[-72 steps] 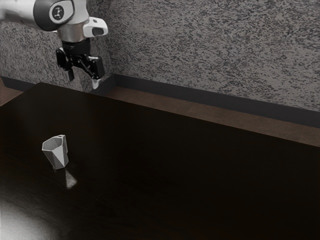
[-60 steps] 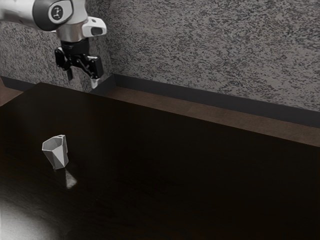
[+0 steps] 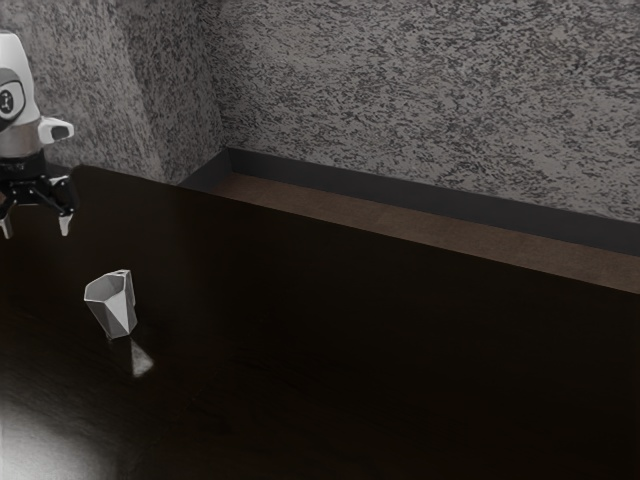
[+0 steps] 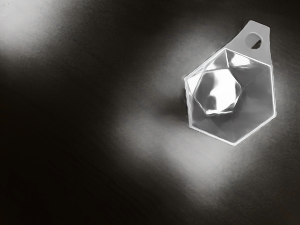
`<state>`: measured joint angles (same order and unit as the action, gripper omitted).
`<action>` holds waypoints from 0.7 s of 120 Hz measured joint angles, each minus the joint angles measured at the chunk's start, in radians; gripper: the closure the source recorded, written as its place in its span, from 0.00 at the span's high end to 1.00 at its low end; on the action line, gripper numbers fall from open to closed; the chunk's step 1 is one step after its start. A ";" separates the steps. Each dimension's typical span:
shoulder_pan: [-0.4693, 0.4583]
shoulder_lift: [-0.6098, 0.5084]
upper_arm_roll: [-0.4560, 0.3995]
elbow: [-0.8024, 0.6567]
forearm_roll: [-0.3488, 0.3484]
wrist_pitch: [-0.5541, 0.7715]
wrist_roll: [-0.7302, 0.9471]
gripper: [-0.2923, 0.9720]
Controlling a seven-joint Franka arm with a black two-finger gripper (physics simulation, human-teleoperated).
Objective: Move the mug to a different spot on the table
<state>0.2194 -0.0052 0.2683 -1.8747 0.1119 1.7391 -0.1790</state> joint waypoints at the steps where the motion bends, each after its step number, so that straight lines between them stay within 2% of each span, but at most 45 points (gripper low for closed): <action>1: 0.007 0.007 0.000 0.000 -0.001 0.005 -0.002 0.77; 12: 0.054 0.087 -0.001 0.020 -0.013 0.047 -0.025 0.77; 25: -0.054 0.186 -0.005 0.085 -0.041 0.079 -0.044 0.77; 33: -0.050 0.222 -0.006 0.100 -0.067 0.094 -0.052 0.77; 48: -0.018 0.270 -0.007 0.106 -0.106 0.124 -0.056 0.77; 84: -0.012 0.328 -0.010 0.102 -0.119 0.265 -0.004 0.77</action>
<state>0.2069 0.3230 0.2587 -1.7730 -0.0069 2.0041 -0.1834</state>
